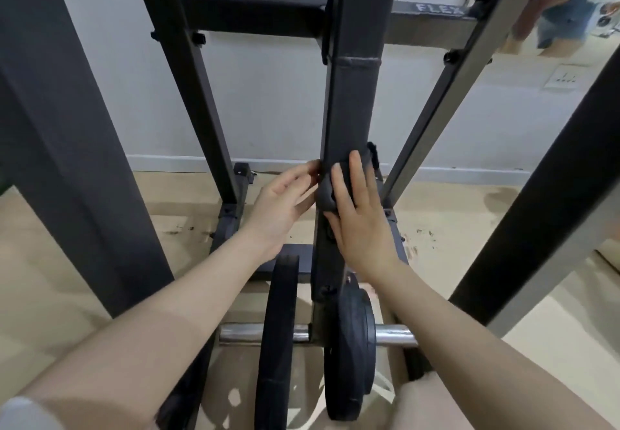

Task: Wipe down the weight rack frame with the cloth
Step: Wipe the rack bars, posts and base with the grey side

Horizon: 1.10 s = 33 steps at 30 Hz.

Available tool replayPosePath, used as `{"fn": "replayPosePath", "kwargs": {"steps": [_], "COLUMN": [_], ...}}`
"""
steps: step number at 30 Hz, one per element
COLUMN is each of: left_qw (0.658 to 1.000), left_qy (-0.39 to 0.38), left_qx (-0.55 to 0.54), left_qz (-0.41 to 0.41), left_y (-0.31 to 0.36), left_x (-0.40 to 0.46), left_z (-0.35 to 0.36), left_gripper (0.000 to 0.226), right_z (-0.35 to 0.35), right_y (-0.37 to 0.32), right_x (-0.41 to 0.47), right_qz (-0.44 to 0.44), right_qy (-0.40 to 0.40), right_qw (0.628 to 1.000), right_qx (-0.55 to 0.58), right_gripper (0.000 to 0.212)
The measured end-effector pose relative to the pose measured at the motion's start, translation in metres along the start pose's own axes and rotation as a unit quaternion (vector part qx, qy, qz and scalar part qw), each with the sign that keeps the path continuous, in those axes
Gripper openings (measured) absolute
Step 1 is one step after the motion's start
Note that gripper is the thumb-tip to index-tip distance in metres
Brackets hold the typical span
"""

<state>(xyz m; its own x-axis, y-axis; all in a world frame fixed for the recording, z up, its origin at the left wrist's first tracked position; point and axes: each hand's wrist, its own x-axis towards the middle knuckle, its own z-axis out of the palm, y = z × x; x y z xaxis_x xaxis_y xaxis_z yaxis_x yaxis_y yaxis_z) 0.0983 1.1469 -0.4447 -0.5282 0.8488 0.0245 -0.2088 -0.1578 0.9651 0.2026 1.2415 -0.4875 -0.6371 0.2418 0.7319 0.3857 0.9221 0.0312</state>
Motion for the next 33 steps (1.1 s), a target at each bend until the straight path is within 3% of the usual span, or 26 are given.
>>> {"fn": "replayPosePath", "kwargs": {"steps": [3, 5, 9, 12, 15, 20, 23, 25, 30, 33], "left_qw": [0.999, 0.999, 0.991, 0.990, 0.990, 0.991, 0.987, 0.985, 0.986, 0.986], "left_qy": [-0.023, -0.037, -0.073, -0.078, -0.083, 0.006, 0.052, 0.057, 0.050, 0.045], "left_qx": [-0.031, 0.006, 0.104, 0.106, 0.099, 0.130, 0.138, 0.147, 0.137, 0.138], "left_qz": [-0.022, -0.033, -0.045, -0.054, -0.055, -0.042, -0.062, -0.071, -0.082, -0.081], "left_y": [0.003, 0.006, 0.010, 0.014, 0.019, 0.016, 0.008, 0.004, -0.011, -0.023], "left_x": [0.001, 0.003, 0.003, 0.002, 0.002, 0.002, -0.001, -0.004, -0.010, -0.015], "left_z": [-0.010, -0.015, -0.022, -0.023, -0.023, -0.029, -0.044, -0.050, -0.049, -0.052], "left_gripper": [0.034, 0.039, 0.055, 0.055, 0.056, 0.056, 0.055, 0.055, 0.048, 0.045], "right_z": [-0.013, -0.012, -0.015, -0.037, -0.054, -0.034, -0.015, -0.011, -0.018, 0.002], "right_y": [0.013, 0.014, 0.017, 0.026, 0.027, 0.013, 0.003, 0.005, 0.007, -0.002], "right_x": [0.046, 0.052, 0.046, 0.087, 0.143, 0.100, 0.042, 0.048, 0.089, 0.039], "right_qz": [-0.033, -0.042, -0.133, -0.251, -0.284, -0.299, -0.400, -0.435, -0.314, -0.282], "right_qy": [0.056, 0.078, 0.052, 0.026, 0.051, -0.041, -0.154, -0.148, -0.009, -0.026], "right_qw": [0.998, 0.996, 0.988, 0.962, 0.947, 0.946, 0.896, 0.878, 0.941, 0.953], "right_qx": [-0.003, -0.003, -0.053, -0.102, -0.144, -0.120, -0.115, -0.135, -0.130, -0.107], "right_gripper": [0.052, 0.049, 0.039, 0.036, 0.032, 0.033, 0.033, 0.035, 0.037, 0.036]}}
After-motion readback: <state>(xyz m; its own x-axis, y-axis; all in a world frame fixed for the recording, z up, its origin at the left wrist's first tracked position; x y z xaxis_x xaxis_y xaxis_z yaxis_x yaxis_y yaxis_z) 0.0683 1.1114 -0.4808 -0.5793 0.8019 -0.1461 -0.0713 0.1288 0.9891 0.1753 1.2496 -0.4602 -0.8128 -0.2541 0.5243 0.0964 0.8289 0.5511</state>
